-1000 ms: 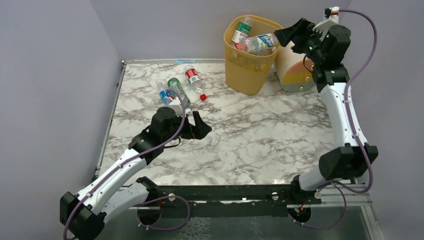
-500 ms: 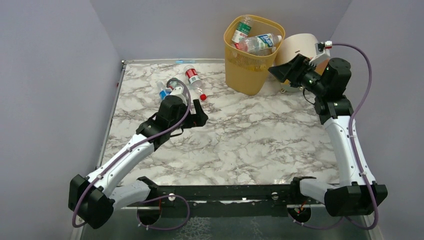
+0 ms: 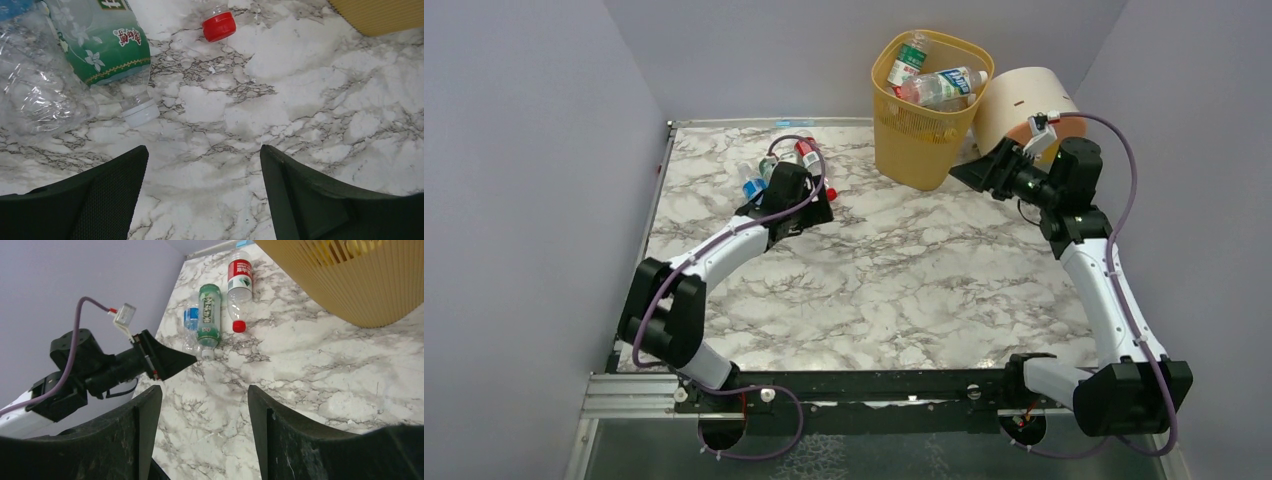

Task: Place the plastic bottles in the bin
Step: Pick up the plastic bottle at the center of the board.

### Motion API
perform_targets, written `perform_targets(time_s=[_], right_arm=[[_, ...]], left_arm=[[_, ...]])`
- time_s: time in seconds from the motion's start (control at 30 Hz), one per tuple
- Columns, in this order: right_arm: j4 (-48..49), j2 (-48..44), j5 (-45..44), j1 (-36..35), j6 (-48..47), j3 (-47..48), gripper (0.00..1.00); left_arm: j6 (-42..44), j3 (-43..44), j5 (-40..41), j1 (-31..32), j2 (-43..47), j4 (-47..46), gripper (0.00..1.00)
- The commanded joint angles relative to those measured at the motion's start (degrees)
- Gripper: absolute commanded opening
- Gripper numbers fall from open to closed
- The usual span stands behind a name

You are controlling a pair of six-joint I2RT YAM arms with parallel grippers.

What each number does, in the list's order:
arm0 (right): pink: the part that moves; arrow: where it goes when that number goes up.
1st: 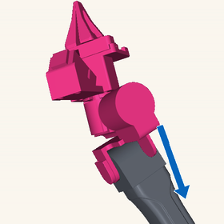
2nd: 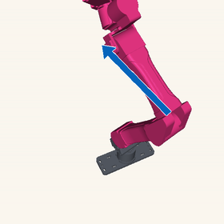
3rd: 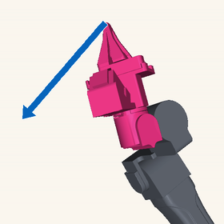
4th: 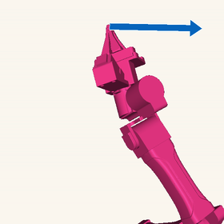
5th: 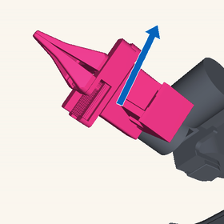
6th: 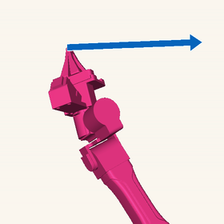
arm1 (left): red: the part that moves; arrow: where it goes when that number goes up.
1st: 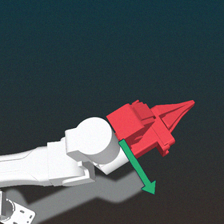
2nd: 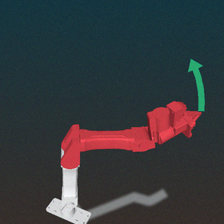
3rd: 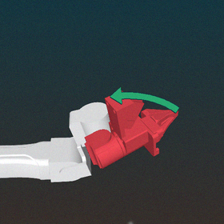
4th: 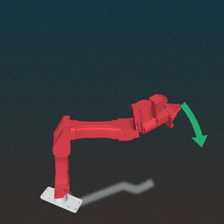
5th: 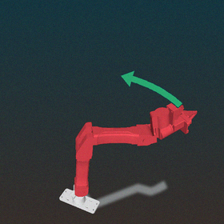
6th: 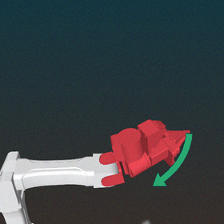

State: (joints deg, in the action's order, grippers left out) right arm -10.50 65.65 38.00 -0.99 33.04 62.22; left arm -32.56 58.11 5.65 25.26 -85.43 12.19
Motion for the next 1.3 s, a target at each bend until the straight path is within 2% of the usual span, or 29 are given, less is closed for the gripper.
perform_targets(time_s=[0.0, 0.33, 0.87, 1.07, 1.27], right_arm=[[4.5, -1.0, 3.4, 0.3, 1.7, -1.7, 0.65], [6.5, -0.1, 4.5, 0.3, 2.3, -4.1, 0.65], [9.3, 1.7, 5.1, 0.2, 3.1, -6.6, 0.64], [10.2, 2.4, 5.5, 0.2, 3.3, -7.0, 0.64], [10.7, 2.6, 5.8, 0.2, 3.7, -7.4, 0.64]], left_arm=[[0.0, 2.8, 2.4, -0.1, -5.5, -3.5, 0.86], [0.3, 4.9, 8.1, -0.1, -11.6, -3.3, 0.82], [1.2, 7.6, 10.2, -0.5, -19.5, -3.1, 0.81], [2.2, 8.9, 10.7, -0.9, -20.6, -2.6, 0.64], [2.8, 9.1, 10.9, -1.1, -21.0, -2.2, 0.42]])
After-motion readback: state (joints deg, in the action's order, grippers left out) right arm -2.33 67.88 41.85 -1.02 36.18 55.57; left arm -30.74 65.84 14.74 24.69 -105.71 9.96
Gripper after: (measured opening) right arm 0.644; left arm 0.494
